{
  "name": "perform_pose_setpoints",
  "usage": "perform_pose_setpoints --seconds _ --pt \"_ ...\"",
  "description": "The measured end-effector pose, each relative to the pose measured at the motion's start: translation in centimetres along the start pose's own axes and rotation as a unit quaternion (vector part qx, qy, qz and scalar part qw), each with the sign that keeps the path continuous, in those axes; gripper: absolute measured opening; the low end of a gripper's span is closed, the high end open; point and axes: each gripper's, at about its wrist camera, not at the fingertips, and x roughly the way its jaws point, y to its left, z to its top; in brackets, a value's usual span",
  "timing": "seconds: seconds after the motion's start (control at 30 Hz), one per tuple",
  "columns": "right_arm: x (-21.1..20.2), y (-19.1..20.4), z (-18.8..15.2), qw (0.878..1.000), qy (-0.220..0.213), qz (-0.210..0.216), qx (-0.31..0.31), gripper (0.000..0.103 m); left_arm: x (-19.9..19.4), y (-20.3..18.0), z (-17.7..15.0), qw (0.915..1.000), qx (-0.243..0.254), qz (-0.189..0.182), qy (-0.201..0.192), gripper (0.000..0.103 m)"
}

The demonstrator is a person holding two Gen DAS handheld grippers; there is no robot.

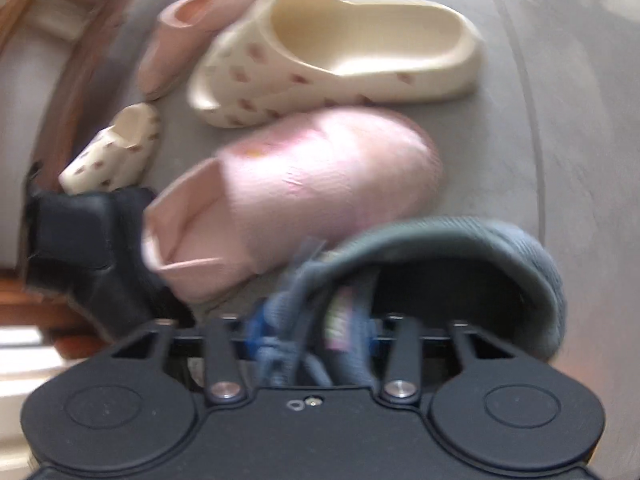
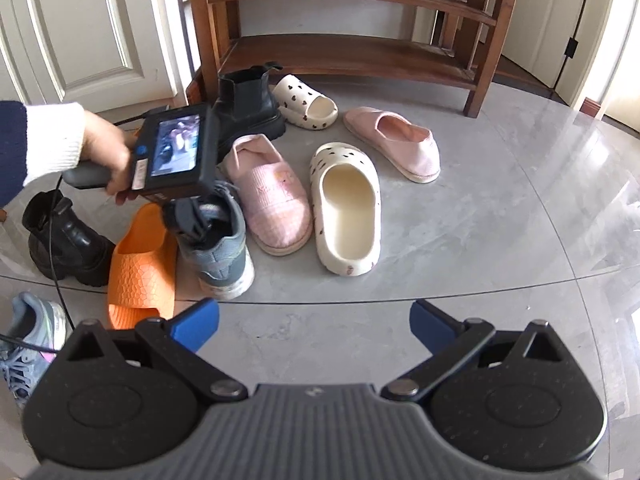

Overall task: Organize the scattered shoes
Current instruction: 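Lift the grey sneaker with the left gripper and carry it toward the other grey sneaker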

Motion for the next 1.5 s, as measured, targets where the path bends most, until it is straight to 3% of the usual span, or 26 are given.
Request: perform_pose_setpoints --seconds 0.13,0.37,0.47,0.6,0.87,1.03,1.23,1.33,1.5 --pt "-0.4 0.5 -0.1 1.000 -0.002 0.009 0.002 0.103 -0.8 0.5 -0.7 0.9990 -0.041 0.010 -0.011 0.029" --pt "-1.8 1.9 -0.4 1.000 -0.017 0.014 -0.016 0.103 -4.5 0.1 -2.4 0.9962 -0.070 0.029 -0.044 0.027" --pt "-2.7 2.6 -0.5 0.999 -0.024 0.019 -0.022 0.103 -8.2 0.8 -3.2 0.9941 -0.079 0.035 -0.066 0.027" --pt "-4.4 3.6 -0.6 0.998 -0.046 0.017 -0.041 0.103 -15.3 2.4 -5.7 0.9897 -0.074 0.078 -0.094 0.027" --pt "-7.0 7.4 -1.0 0.990 -0.070 0.022 -0.118 0.103 -27.9 2.8 -16.9 0.9849 -0.082 0.126 -0.087 0.027" --pt "-7.4 11.4 -0.7 0.980 -0.067 0.018 -0.189 0.103 -32.6 -0.2 -27.0 0.9853 -0.102 0.131 -0.040 0.027" --pt "-7.3 17.0 0.4 0.969 -0.054 0.073 -0.230 0.103 -30.7 -5.7 -36.3 0.9873 -0.123 0.097 0.026 0.027" --pt "-6.5 19.6 0.6 0.969 -0.034 0.104 -0.222 0.103 -27.7 -8.3 -39.4 0.9875 -0.137 0.065 0.044 0.027" --pt "-5.4 22.9 0.1 0.967 -0.010 0.113 -0.226 0.103 -21.5 -12.3 -42.8 0.9865 -0.147 0.017 0.069 0.027"
